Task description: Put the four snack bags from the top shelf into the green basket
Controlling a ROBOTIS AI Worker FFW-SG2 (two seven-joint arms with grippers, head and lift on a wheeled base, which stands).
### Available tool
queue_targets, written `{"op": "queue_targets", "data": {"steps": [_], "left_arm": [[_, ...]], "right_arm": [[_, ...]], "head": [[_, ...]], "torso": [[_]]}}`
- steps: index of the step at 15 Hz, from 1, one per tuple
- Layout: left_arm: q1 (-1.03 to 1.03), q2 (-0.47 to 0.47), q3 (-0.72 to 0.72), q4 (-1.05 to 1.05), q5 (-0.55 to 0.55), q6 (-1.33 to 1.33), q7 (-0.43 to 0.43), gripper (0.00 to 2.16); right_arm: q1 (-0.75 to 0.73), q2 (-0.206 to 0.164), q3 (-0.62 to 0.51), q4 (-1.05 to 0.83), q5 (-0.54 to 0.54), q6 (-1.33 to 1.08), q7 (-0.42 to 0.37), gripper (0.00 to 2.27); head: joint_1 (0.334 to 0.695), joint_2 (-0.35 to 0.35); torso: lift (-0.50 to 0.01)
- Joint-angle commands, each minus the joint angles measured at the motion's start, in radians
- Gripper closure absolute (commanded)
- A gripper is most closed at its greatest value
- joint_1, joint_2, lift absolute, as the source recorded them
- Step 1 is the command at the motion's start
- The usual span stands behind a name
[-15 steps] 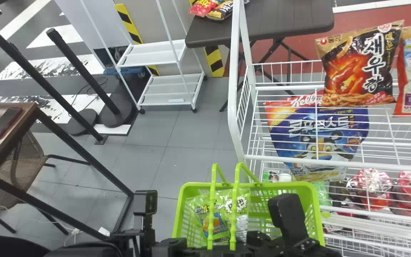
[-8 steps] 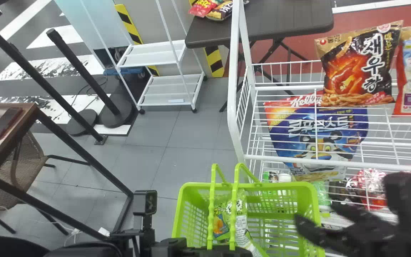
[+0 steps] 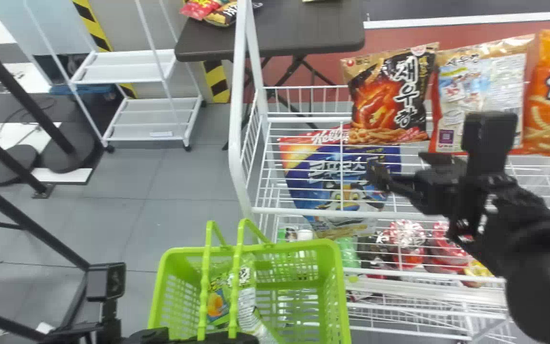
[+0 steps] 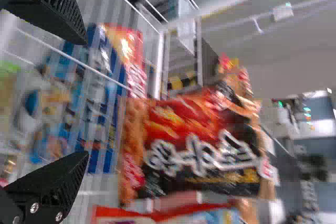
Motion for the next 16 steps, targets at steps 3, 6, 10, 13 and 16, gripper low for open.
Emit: {"op": "queue_targets", "data": {"steps": [3, 6, 10, 13, 16], "left_arm": [[-0.008, 0.008, -0.003, -0.001, 0.007, 0.000, -0.010, 2.15], [-0.016, 0.010, -0.011, -0.002, 0.009, 0.000, -0.010, 2.15], [-0.027, 0.016, -0.012, 0.002, 0.012, 0.003, -0.010, 2.15], [-0.025, 0.016, -0.012, 0.001, 0.013, 0.003, -0.010, 2.15], [-0.025, 0.019, -0.012, 0.001, 0.013, 0.003, -0.010, 2.15]], "right_arm": [[-0.204, 0.002, 0.050, 0.293, 0.082, -0.236, -0.119, 0.07], [-0.339, 0.009, 0.081, 0.501, 0.096, -0.273, -0.124, 0.12], [-0.356, 0.008, 0.078, 0.561, 0.065, -0.279, -0.062, 1.17], [-0.311, 0.011, 0.079, 0.512, 0.065, -0.334, -0.071, 2.05], [-0.247, 0.009, 0.059, 0.440, 0.065, -0.377, -0.070, 2.20]], "head": [[0.695, 0.065], [0.695, 0.052], [0.695, 0.063], [0.695, 0.074], [0.695, 0.078]], "torso": [[0.000], [0.000], [0.000], [0.000], [0.000]]}}
